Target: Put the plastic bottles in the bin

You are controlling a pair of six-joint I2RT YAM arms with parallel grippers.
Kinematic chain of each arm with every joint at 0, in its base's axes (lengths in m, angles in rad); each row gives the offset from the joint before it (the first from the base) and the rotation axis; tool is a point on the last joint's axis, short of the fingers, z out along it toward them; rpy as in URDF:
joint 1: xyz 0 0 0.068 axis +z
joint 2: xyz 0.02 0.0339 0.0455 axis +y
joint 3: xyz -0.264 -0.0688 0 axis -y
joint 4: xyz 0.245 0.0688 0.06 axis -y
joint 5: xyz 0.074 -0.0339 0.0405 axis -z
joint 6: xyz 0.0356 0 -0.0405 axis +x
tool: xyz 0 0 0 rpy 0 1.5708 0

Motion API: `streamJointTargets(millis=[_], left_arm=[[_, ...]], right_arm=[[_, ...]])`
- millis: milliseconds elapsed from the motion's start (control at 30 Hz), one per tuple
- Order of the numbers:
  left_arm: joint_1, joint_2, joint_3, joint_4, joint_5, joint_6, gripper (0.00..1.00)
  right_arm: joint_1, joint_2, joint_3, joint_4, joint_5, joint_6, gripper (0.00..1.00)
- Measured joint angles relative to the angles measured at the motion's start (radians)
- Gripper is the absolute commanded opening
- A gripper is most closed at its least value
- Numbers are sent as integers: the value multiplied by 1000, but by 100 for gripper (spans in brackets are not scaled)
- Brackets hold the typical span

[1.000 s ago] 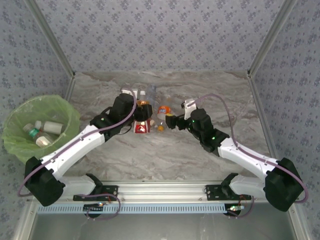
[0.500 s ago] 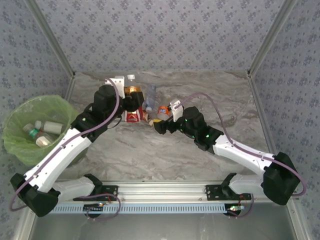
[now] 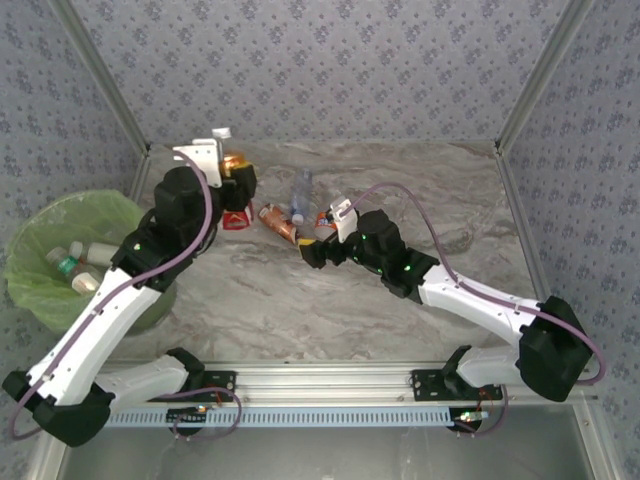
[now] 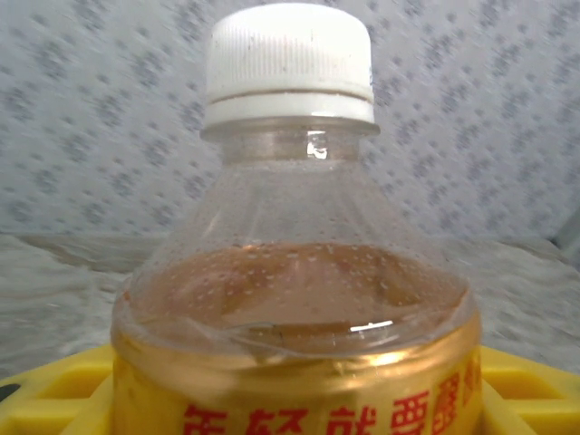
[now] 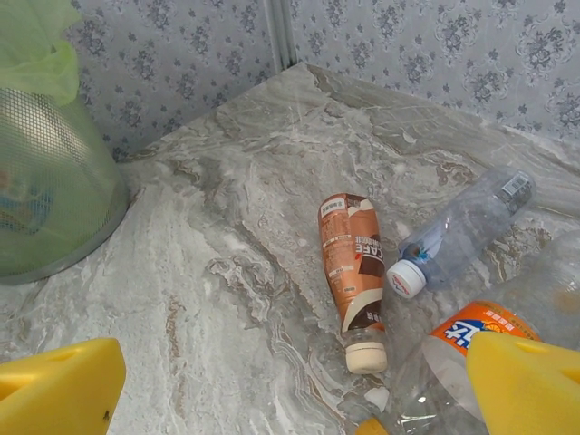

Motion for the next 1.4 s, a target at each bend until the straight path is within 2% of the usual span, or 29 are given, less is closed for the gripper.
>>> streamJointTargets(millis=[167, 333, 767, 1033, 1167, 1267, 1400], left_arm=[[49, -58, 37, -10, -123, 59, 41], [187, -112, 37, -33, -180, 84, 42], [591, -164, -30, -70, -247, 45, 46], [742, -173, -117, -114, -227, -65, 50], [760, -183, -148, -154, -208, -121, 64], [761, -194, -159, -181, -200, -164, 87], [764, -200, -145, -216, -174, -198, 99]], right_arm=[[2, 0, 0, 0, 0, -4, 99], [2, 0, 0, 0, 0, -7, 99], [2, 0, 1, -3, 4, -22, 99], [2, 0, 1, -8, 8, -22, 99], [2, 0, 1, -9, 14, -22, 99], [2, 0, 1, -9, 16, -22, 99], [2, 0, 1, -9, 20, -22, 99]])
